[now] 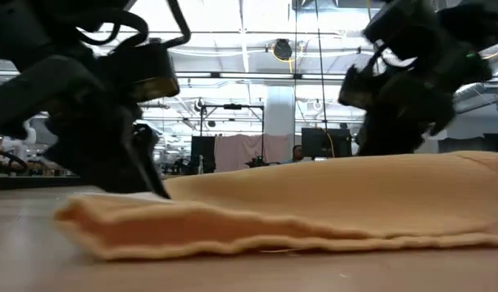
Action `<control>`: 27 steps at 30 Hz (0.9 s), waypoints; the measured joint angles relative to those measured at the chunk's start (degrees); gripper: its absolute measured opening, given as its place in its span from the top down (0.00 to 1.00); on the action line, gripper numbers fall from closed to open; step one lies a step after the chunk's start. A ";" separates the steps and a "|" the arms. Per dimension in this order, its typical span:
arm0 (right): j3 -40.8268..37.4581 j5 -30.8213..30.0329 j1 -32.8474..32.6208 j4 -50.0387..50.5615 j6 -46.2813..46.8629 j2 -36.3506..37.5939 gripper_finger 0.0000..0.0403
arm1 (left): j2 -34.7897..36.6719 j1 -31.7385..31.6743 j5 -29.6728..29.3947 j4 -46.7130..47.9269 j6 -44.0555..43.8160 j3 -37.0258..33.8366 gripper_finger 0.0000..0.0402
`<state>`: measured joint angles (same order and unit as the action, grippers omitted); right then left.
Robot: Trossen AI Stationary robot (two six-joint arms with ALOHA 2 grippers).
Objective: Roll towel
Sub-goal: Fold the yellow towel
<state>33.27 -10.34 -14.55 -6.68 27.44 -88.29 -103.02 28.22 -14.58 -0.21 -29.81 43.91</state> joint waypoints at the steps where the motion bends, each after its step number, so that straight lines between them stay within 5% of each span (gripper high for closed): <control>1: -0.03 -0.52 -1.56 -0.58 1.30 -0.01 1.00 | 0.99 0.27 0.63 1.29 0.72 0.00 0.47; 8: 0.42 -10.19 -13.03 -8.15 5.23 -0.77 1.00 | 10.57 2.39 3.87 9.21 4.58 -0.56 0.47; 12: 3.56 -10.37 -17.24 -9.21 0.09 -4.07 0.98 | 15.20 2.57 1.89 11.23 3.10 -0.44 0.47; 18: 12.90 -11.19 -22.07 -9.24 -9.76 -14.51 0.80 | 17.36 3.04 0.36 11.98 -0.46 -0.41 0.47; 27: 24.05 -33.74 -29.58 2.28 -18.68 -24.32 0.54 | 15.87 6.62 -5.97 8.68 -10.44 -0.38 0.47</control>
<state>57.33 -44.08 -44.13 -4.40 8.76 -112.61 -87.14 34.84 -20.55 8.47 -40.25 43.53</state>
